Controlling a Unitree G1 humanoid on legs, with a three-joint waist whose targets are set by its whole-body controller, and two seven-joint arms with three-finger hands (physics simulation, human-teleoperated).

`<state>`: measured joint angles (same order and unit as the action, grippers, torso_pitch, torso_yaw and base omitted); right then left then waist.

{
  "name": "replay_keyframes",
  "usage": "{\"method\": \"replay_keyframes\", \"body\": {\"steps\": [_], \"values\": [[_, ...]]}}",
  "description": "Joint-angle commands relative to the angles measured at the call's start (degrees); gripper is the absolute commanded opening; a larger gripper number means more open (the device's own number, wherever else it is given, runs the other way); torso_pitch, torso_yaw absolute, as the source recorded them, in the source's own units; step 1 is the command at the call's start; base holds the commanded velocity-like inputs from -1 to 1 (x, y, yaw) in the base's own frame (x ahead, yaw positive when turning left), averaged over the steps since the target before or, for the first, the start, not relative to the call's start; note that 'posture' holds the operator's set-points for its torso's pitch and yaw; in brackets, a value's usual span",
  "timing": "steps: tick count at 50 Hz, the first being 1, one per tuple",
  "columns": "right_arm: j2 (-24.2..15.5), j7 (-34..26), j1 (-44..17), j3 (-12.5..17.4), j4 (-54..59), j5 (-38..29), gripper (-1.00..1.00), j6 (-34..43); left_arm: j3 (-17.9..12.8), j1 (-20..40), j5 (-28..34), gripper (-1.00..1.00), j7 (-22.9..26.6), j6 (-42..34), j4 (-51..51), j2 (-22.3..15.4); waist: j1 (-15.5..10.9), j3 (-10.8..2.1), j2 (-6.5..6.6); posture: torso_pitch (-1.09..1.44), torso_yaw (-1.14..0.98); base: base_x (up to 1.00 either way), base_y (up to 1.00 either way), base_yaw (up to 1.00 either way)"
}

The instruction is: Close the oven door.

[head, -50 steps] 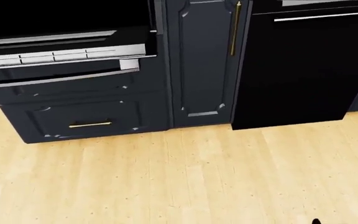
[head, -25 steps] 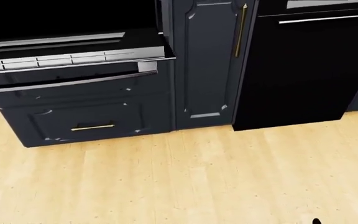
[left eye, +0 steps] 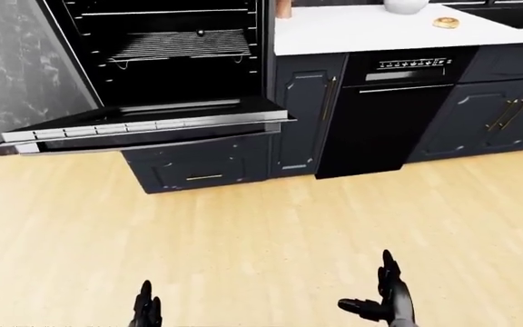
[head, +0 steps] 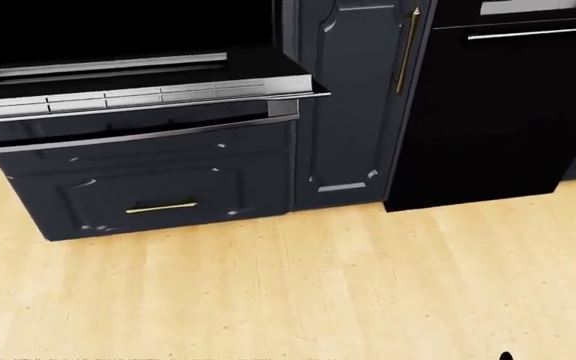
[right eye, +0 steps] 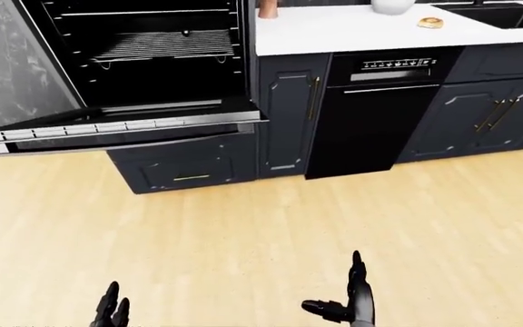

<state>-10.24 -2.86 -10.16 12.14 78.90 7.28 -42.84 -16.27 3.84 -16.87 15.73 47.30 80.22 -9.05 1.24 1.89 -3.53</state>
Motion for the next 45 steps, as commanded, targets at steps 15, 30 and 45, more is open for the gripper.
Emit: {"method": "replay_keyframes", "body": {"steps": [15,30,45], "values": [[-0.1,-0.19,-0.97,-0.16,-1.32,-0.11,1.0,-1.7,-0.55,0.48,-0.53,1.0,0.07,1.82,-1.29,-1.39,-1.38,-0.58,6.62,0.0,0.0,0.0,0.31,0.0],[-0.03,-0.21,-1.02,-0.21,-1.32,-0.16,1.0,-1.62,-0.55,0.6,-0.6,1.0,0.04,1.76,-1.32,-1.35,-0.18,-0.8,-0.24,0.0,0.0,0.0,0.32,0.0],[-0.07,-0.23,-1.03,-0.24,-1.36,-0.15,1.0,-1.64,-0.5,0.51,-0.71,1.0,0.0,1.81,-1.33,-1.33,-1.51,-0.9,6.65,0.0,0.0,0.0,0.31,0.0]]}}
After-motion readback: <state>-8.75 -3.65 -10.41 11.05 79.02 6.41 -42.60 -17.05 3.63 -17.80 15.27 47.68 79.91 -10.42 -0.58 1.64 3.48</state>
